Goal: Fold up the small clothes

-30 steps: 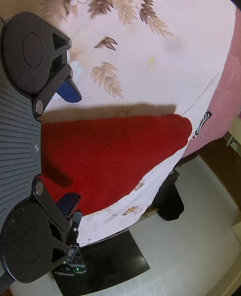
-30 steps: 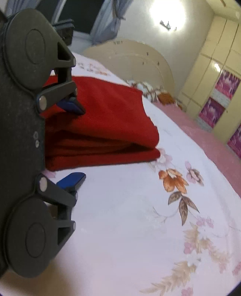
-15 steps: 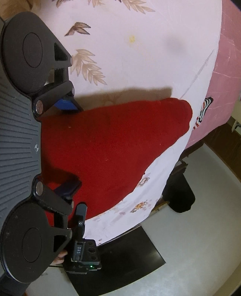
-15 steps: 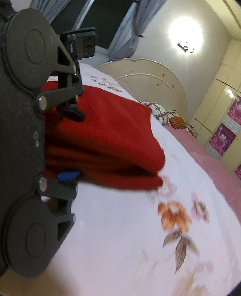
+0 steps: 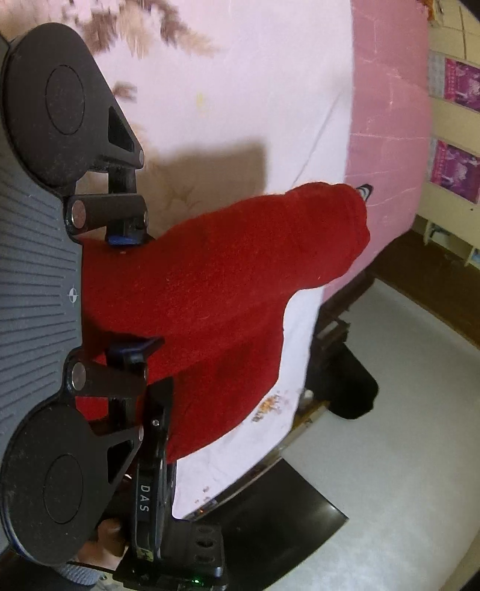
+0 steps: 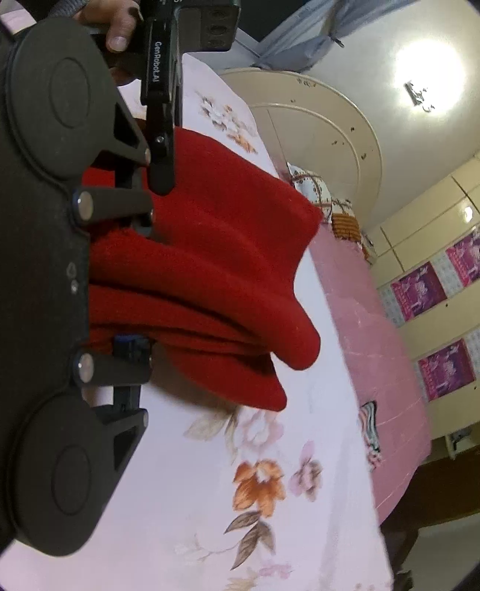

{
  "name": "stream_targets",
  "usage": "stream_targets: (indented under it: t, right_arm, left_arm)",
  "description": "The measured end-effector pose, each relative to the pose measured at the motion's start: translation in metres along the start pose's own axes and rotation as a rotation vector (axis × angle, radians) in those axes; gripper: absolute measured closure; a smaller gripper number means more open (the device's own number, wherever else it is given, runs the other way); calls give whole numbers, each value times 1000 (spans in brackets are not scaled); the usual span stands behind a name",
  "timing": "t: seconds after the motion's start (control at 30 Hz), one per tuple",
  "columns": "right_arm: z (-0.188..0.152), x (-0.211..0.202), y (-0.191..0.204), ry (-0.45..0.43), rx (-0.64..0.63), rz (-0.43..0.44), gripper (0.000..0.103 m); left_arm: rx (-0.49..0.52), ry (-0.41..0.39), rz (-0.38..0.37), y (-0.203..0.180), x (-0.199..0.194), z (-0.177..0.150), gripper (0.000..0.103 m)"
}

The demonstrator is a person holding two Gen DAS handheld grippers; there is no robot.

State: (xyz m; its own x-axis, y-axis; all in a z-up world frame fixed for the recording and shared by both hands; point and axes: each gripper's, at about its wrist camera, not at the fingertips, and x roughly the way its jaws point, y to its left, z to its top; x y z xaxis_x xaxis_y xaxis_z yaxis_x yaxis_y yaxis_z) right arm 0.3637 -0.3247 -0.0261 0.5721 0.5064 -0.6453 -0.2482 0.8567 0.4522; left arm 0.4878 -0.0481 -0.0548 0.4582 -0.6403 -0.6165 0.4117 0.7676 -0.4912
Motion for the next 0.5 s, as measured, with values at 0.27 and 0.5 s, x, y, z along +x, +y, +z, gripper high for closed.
stream_targets:
  t: [0.27, 0.5]
  right_arm:
    - [0, 13, 87, -7, -58, 59, 64]
    - [-16, 71, 183, 51, -71, 141, 64]
  left_arm:
    - [-1, -36, 51, 43, -105, -10, 58]
    - [-55, -21, 147, 121, -201, -39, 58]
